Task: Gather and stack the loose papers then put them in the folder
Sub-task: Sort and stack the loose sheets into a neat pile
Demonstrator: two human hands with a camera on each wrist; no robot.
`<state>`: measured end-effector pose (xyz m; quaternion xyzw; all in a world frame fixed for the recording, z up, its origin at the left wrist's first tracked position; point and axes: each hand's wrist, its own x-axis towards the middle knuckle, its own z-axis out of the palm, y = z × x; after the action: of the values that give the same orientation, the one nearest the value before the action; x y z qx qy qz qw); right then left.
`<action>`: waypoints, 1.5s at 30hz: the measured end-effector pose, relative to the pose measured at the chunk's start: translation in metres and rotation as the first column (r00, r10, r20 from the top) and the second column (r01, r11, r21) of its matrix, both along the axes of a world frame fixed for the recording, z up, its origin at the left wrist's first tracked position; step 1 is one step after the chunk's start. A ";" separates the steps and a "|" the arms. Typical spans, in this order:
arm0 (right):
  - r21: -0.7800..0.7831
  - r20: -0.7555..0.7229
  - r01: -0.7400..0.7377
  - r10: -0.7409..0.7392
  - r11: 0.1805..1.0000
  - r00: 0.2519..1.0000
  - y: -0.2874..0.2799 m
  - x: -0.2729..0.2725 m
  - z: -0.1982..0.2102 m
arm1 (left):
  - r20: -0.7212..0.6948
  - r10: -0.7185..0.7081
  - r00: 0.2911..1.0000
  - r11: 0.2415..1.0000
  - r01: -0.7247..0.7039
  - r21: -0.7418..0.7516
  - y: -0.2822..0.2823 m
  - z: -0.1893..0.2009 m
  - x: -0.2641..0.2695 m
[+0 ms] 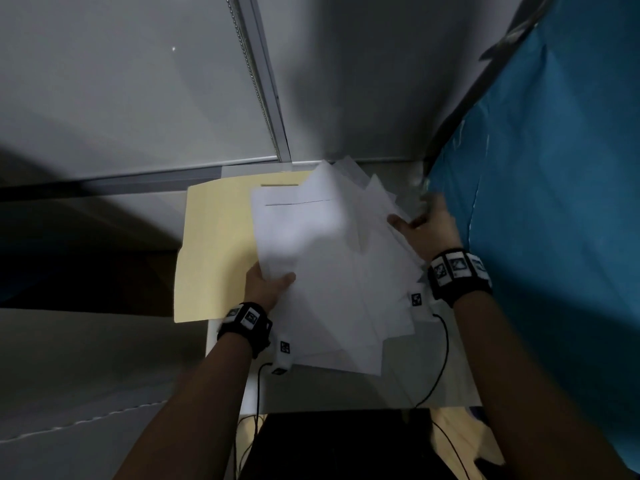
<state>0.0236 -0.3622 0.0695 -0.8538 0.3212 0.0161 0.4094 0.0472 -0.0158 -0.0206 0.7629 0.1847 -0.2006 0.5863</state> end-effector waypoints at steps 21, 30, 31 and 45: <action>0.628 0.026 0.202 -0.279 0.752 0.960 0.021 -0.007 -0.040 | -0.021 0.075 0.997 0.990 -0.072 0.120 0.006 -0.007 -0.007; 0.357 0.039 0.214 -0.244 0.909 0.969 0.049 -0.023 -0.036 | -0.075 0.153 0.985 0.984 -0.145 0.105 0.002 -0.012 -0.009; 0.347 0.100 0.216 -0.265 0.913 0.959 0.045 -0.022 -0.024 | -0.085 0.147 0.985 0.984 -0.136 0.117 0.002 -0.011 -0.008; 0.251 0.634 0.240 -0.346 0.938 0.692 0.018 0.019 0.089 | -0.052 0.022 0.998 0.978 -0.011 0.206 0.002 -0.006 0.000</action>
<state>0.0425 -0.3446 0.1590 -0.7067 0.2830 -0.3330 0.5564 0.0467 -0.0142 -0.0263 0.8121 0.2267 -0.1962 0.5006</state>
